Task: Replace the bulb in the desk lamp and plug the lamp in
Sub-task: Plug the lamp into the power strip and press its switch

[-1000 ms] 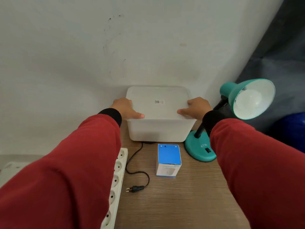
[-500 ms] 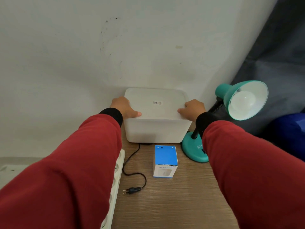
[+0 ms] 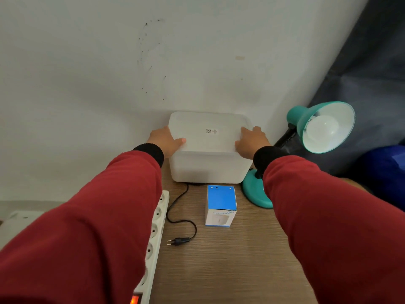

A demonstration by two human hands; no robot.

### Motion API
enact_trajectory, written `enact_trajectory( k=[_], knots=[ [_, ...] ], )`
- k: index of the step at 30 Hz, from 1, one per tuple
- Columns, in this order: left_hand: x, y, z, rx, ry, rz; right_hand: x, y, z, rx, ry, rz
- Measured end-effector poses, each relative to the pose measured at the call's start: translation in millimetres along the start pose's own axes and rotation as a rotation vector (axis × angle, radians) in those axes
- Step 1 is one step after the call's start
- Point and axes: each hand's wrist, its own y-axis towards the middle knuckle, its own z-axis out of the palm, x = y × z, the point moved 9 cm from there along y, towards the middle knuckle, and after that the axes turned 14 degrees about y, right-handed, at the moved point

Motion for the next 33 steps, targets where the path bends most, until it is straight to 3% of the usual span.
enact_trajectory(
  k=[11, 19, 24, 33],
  knots=[
    [49, -91, 10, 0.138, 0.233, -0.078, 71, -92, 7, 0.108, -0.079, -0.222],
    [78, -158, 94, 0.241, 0.047, -0.133, 92, -170, 84, 0.259, -0.158, -0.382],
    [84, -185, 153, 0.302, -0.114, -0.152, 75, -187, 135, 0.304, -0.142, -0.308],
    [93, -195, 175, 0.156, -0.255, -0.237, 52, -188, 200, 0.318, -0.167, -0.244]
  ],
)
